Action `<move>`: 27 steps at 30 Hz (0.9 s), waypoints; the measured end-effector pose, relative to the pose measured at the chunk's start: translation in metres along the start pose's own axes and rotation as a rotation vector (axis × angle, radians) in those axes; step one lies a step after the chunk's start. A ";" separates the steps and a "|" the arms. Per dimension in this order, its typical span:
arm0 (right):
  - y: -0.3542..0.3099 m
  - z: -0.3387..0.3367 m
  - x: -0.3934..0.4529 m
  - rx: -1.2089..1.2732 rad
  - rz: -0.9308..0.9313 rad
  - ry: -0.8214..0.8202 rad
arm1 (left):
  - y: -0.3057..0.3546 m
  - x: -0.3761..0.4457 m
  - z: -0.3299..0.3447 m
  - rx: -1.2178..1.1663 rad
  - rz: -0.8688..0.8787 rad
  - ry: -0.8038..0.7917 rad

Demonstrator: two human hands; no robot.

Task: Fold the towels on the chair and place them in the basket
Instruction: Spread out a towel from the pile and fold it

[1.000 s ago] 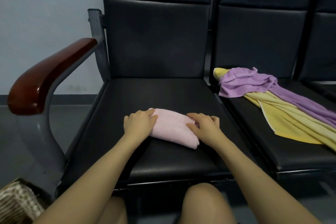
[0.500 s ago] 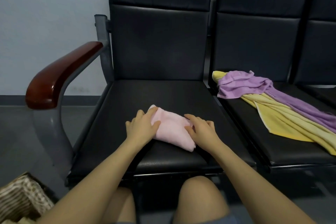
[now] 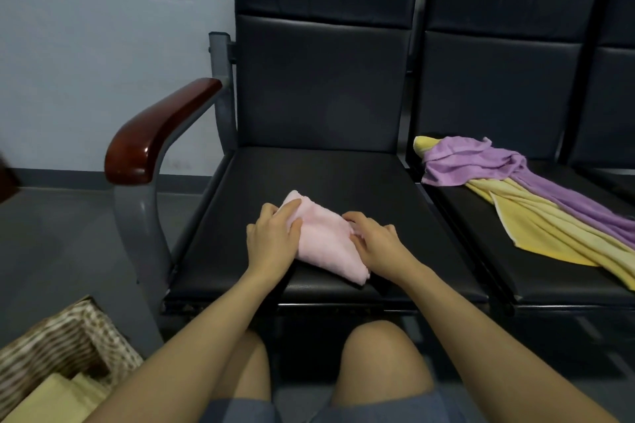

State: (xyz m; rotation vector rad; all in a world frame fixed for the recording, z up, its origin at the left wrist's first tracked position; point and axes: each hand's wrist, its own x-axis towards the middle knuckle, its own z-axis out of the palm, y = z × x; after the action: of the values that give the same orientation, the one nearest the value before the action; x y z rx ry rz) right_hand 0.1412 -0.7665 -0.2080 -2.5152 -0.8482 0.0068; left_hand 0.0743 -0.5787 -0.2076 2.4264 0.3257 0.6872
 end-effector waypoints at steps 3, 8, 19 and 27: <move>-0.021 -0.003 0.001 0.056 -0.067 0.041 | -0.007 -0.003 -0.020 -0.024 0.032 0.102; -0.078 -0.003 0.020 0.108 -0.240 0.141 | -0.028 0.003 -0.078 0.018 0.047 0.262; -0.261 0.086 0.064 0.140 -0.771 0.017 | -0.168 -0.062 -0.231 0.307 -0.172 0.445; -0.341 0.241 0.053 0.170 -0.900 -0.332 | -0.301 -0.169 -0.259 0.404 -0.480 0.314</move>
State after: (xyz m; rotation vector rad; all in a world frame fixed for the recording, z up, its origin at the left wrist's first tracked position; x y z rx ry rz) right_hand -0.0476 -0.3937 -0.2611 -1.8024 -1.9428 0.1909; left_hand -0.2295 -0.2792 -0.2766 2.4462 1.2312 0.8361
